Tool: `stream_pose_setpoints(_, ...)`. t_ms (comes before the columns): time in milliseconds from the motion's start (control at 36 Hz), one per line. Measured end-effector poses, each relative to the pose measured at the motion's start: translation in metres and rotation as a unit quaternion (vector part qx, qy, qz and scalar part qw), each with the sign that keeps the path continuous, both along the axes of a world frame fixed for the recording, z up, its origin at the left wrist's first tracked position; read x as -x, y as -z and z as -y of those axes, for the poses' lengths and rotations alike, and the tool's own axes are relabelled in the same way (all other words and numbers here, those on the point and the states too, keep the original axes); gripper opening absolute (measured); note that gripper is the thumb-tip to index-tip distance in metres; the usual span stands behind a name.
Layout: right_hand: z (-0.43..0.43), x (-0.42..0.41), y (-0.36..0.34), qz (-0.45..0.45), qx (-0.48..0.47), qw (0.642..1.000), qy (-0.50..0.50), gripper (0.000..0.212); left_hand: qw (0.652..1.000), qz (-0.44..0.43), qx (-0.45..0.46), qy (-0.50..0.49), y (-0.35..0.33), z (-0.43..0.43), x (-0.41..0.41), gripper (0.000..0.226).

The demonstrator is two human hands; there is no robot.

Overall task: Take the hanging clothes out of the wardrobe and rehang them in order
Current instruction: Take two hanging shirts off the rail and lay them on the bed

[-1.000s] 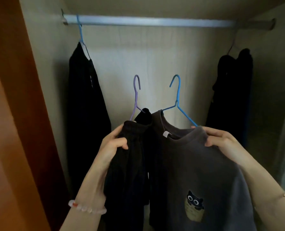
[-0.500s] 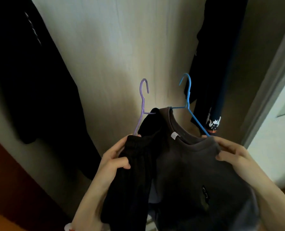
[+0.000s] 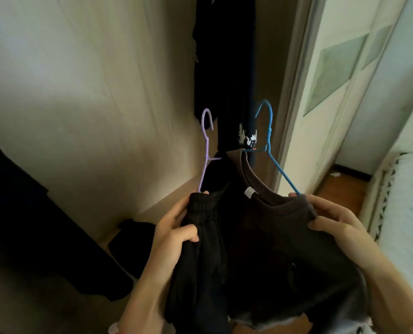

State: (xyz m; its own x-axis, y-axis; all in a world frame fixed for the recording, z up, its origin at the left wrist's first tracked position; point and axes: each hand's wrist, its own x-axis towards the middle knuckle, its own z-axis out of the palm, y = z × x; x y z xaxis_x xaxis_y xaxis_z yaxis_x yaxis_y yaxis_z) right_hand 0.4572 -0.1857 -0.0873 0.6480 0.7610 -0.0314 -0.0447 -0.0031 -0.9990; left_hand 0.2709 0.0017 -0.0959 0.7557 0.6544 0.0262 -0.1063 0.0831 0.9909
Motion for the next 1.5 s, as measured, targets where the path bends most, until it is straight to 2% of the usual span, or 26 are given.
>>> stream_pose_setpoints(167,0.033,0.082,0.017,0.001,-0.005,0.994,0.111,0.061,0.997,-0.002,-0.002,0.081,0.008,0.017,0.026,0.076)
stream_pose_setpoints(361,0.087,0.163,0.022,-0.020,0.009,0.973,0.228,0.054,0.982,-0.027,-0.019,0.186,0.010,0.038,0.057,0.074)
stream_pose_setpoints(556,0.142,0.230,0.021,-0.031,0.010,0.945,0.326,0.050,0.954,-0.050,-0.024,0.295,0.010,0.068,0.078,0.071)
stream_pose_setpoints(750,0.195,0.311,0.025,-0.075,-0.006,0.912,0.403,0.051,0.917,-0.073,0.018,0.392,0.013,0.112,0.114,0.067)
stream_pose_setpoints(1139,0.346,0.552,0.025,-0.087,-0.007,0.822,0.563,0.050,0.827,-0.061,0.064,0.555,0.002,0.269,0.250,0.058)
stream_pose_setpoints(1361,0.414,0.689,0.000,-0.045,-0.029,0.770,0.636,0.045,0.742,-0.013,0.012,0.671,-0.013,0.346,0.311,0.063)
stream_pose_setpoints(1500,0.457,0.737,-0.007,-0.031,-0.030,0.743,0.668,0.045,0.710,-0.009,0.005,0.704,-0.013,0.405,0.322,0.061)
